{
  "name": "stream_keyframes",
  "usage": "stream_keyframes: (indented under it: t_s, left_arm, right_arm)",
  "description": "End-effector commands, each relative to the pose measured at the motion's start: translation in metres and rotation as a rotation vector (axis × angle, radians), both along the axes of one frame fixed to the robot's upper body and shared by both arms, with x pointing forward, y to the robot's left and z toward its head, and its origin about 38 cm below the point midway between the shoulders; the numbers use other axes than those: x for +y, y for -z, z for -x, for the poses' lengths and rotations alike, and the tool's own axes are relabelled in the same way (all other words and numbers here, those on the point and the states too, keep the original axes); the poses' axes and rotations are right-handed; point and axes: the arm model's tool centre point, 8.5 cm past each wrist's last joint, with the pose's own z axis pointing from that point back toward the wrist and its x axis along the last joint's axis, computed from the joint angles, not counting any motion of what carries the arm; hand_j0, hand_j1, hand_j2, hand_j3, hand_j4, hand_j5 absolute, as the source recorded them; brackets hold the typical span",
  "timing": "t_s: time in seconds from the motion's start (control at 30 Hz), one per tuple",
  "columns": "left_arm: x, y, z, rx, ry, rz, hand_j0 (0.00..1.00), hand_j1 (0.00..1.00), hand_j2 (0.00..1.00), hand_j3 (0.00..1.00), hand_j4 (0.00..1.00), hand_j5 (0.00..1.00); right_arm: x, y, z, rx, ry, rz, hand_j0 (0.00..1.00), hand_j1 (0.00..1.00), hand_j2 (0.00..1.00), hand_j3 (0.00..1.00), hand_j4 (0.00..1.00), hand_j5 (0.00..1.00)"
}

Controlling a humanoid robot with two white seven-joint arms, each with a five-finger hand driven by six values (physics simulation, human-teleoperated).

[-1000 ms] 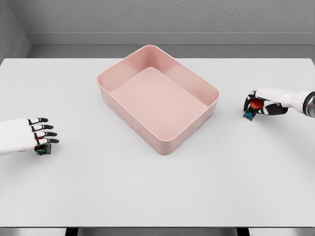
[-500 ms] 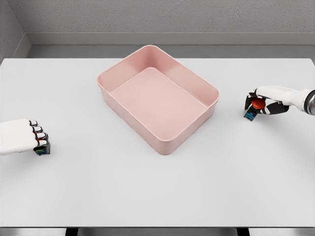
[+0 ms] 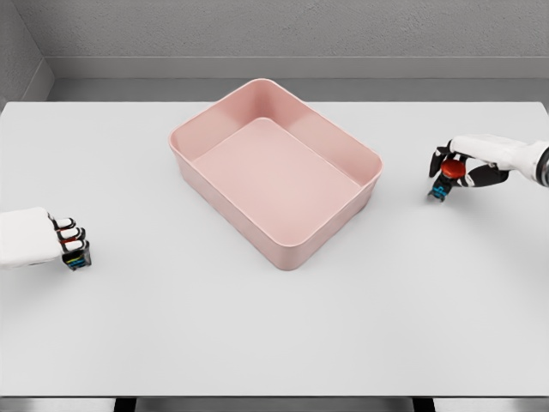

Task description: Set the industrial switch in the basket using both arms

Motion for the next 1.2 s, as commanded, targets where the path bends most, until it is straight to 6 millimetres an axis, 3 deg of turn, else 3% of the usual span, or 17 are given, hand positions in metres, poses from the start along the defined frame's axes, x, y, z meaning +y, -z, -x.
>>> stream_keyframes:
  t_s: [0.0, 0.3, 0.73, 1.17]
  left_arm:
    - [-0.001, -0.001, -0.001, 0.007, -0.008, 0.020, 0.00, 0.00, 0.00, 0.00, 0.00, 0.00]
    - [-0.019, -0.038, -0.025, -0.088, -0.002, 0.140, 0.02, 0.02, 0.02, 0.02, 0.02, 0.02]
    - [-0.053, -0.071, -0.049, -0.166, 0.036, 0.333, 0.02, 0.02, 0.02, 0.02, 0.02, 0.02]
    - [-0.089, -0.094, -0.066, -0.214, 0.099, 0.491, 0.03, 0.03, 0.03, 0.03, 0.03, 0.03]
  right_arm:
    - [0.001, -0.004, 0.001, -0.009, -0.007, 0.001, 0.46, 0.46, 0.46, 0.46, 0.46, 0.46]
    - [0.002, -0.022, 0.000, -0.041, -0.002, 0.010, 0.46, 0.46, 0.46, 0.46, 0.46, 0.46]
    - [-0.016, -0.053, -0.002, -0.093, 0.037, 0.031, 0.47, 0.47, 0.47, 0.47, 0.47, 0.47]
    - [-0.001, -0.081, -0.006, -0.158, 0.022, 0.021, 0.46, 0.46, 0.46, 0.46, 0.46, 0.46]
